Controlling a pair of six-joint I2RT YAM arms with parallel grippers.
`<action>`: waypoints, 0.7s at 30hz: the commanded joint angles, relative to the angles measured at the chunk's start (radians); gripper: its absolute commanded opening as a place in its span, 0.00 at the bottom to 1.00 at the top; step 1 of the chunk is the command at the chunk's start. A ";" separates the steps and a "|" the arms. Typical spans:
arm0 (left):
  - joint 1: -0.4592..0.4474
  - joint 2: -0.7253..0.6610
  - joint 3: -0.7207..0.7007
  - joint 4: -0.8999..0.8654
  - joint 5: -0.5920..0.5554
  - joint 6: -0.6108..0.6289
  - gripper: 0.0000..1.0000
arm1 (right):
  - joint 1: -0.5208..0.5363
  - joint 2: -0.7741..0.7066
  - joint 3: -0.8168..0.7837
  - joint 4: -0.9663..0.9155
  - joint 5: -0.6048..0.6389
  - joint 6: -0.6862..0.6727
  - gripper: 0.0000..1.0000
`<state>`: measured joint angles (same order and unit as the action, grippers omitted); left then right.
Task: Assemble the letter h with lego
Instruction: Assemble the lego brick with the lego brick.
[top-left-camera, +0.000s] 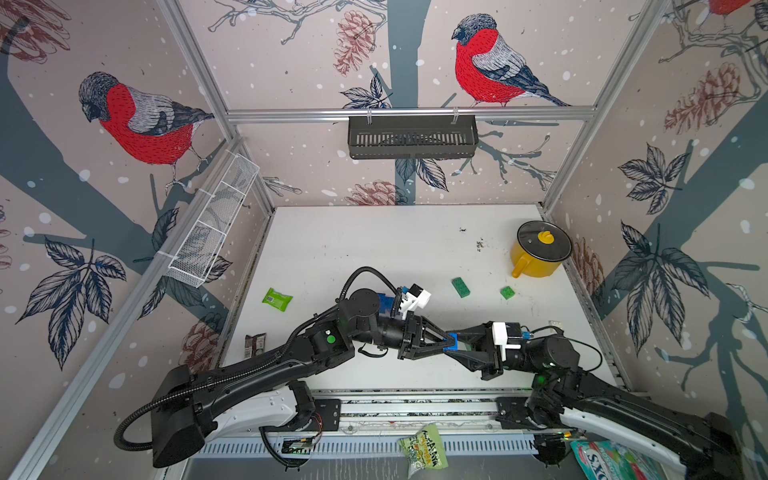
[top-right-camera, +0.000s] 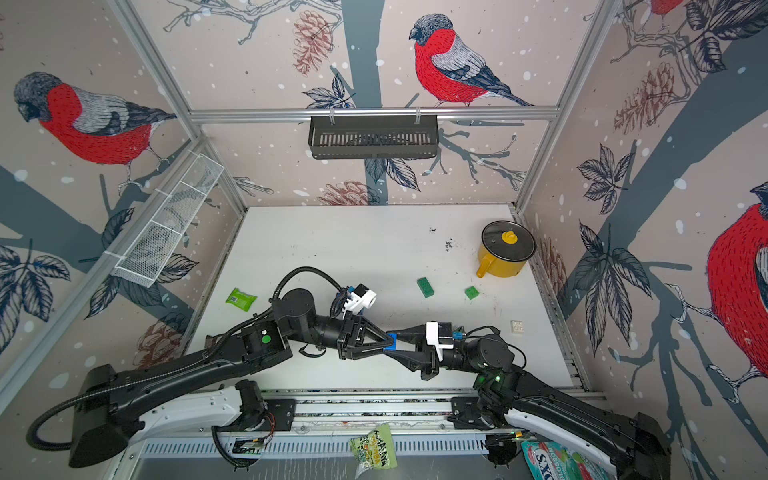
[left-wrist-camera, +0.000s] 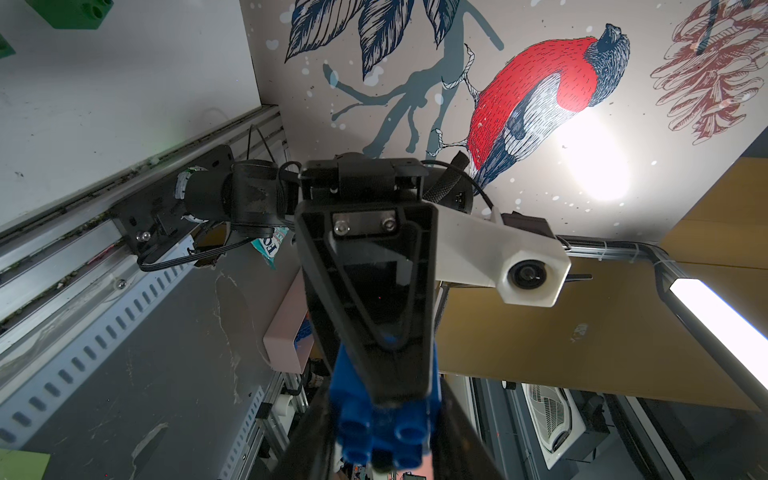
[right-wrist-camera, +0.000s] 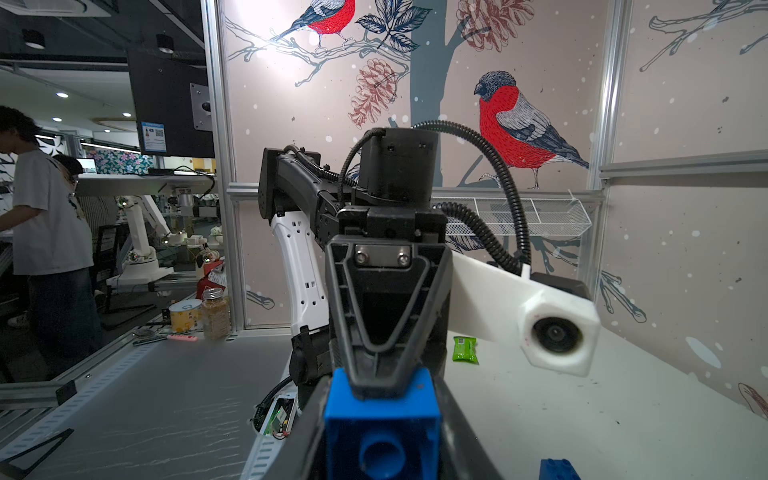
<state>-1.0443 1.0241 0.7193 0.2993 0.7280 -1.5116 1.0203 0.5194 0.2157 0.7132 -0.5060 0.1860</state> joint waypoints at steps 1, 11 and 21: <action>0.000 -0.003 0.017 0.034 -0.005 0.020 0.29 | 0.001 0.003 0.001 0.007 0.007 0.026 0.02; 0.000 -0.009 0.025 -0.013 -0.017 0.043 0.08 | 0.000 -0.002 0.015 -0.021 0.035 0.043 0.56; 0.002 -0.043 0.021 -0.087 -0.078 0.075 0.00 | 0.003 -0.059 0.037 -0.103 0.147 0.050 0.99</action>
<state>-1.0439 0.9977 0.7345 0.2405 0.6762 -1.4654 1.0203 0.4812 0.2401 0.6342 -0.4282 0.2321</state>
